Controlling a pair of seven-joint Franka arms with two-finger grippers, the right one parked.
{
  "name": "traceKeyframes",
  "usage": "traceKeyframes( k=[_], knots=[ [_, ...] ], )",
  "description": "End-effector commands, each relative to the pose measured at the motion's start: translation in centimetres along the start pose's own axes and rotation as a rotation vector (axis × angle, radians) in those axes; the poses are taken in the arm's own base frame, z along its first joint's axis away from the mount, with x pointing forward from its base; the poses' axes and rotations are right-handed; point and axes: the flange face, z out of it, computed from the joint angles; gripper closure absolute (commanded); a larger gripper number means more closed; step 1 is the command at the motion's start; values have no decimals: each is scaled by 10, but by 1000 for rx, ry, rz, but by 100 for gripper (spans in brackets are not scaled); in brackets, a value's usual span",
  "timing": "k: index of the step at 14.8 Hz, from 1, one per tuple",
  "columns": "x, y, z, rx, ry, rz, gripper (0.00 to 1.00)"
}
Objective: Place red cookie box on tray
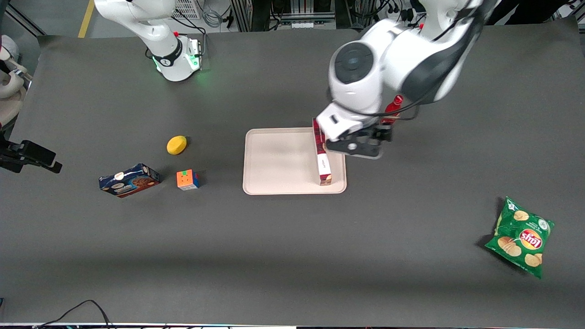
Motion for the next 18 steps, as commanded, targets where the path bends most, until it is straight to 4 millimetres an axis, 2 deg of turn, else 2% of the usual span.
traceKeyframes(
  k=[1, 2, 4, 6, 9, 12, 14, 16, 18],
  knots=[
    [-6, -113, -44, -82, -29, 135, 0],
    [-10, -151, -55, -95, -9, 140, 0],
    [-24, -210, -74, -90, 32, 115, 0],
    [-39, -253, -85, -79, 51, 52, 0],
    [-59, -314, -87, -83, 48, 19, 0],
    [-70, -347, -85, -116, 45, -6, 0],
    [-67, -353, -74, -165, 47, -38, 0],
    [-61, -362, -45, -213, 68, -74, 0],
    [-64, -364, -42, -216, 77, -86, 0]
  ],
)
